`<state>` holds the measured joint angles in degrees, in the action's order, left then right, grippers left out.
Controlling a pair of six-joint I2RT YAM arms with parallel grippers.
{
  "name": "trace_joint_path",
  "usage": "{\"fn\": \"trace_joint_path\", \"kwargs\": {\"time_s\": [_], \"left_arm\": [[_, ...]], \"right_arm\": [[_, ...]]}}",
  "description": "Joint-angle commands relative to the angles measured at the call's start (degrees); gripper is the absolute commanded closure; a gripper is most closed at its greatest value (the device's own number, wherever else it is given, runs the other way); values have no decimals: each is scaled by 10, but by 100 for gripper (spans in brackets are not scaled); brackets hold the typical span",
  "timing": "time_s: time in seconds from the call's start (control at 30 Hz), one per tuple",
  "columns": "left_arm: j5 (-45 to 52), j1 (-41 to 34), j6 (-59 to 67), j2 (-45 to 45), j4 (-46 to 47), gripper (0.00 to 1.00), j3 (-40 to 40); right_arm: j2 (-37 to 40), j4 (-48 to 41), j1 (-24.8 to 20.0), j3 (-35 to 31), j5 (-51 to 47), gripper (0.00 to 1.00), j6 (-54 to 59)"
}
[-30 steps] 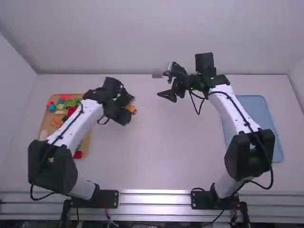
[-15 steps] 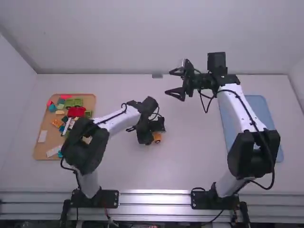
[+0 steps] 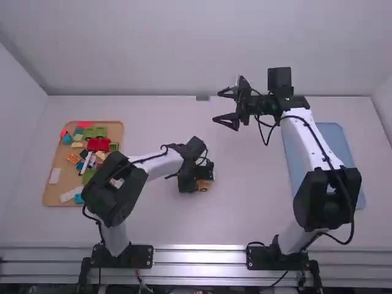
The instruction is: Assemble lego blocks to make yellow taxi
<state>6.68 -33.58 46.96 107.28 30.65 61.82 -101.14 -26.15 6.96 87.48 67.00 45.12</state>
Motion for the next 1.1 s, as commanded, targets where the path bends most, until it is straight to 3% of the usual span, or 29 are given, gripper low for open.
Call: {"fn": "trace_joint_path", "kwargs": {"time_s": [0.0,0.2,0.5,0.73,0.93,1.07], "left_arm": [[-31,-2,-11,1,3,1,0],[-106,-2,-89,0,16,1,52],[-104,44,-209,-68,155,1,195],[-115,110,-334,-165,145,1,192],[-229,179,-553,-276,176,1,192],[-261,215,-633,-331,216,1,192]], "right_arm": [[-4,0,-2,18,11,1,-3],[-4,2,5,18,12,1,-3],[-4,22,8,18,31,1,-3],[-4,16,-3,18,39,1,-3],[-4,24,7,18,38,1,-3],[-4,30,18,18,35,1,-3]]}}
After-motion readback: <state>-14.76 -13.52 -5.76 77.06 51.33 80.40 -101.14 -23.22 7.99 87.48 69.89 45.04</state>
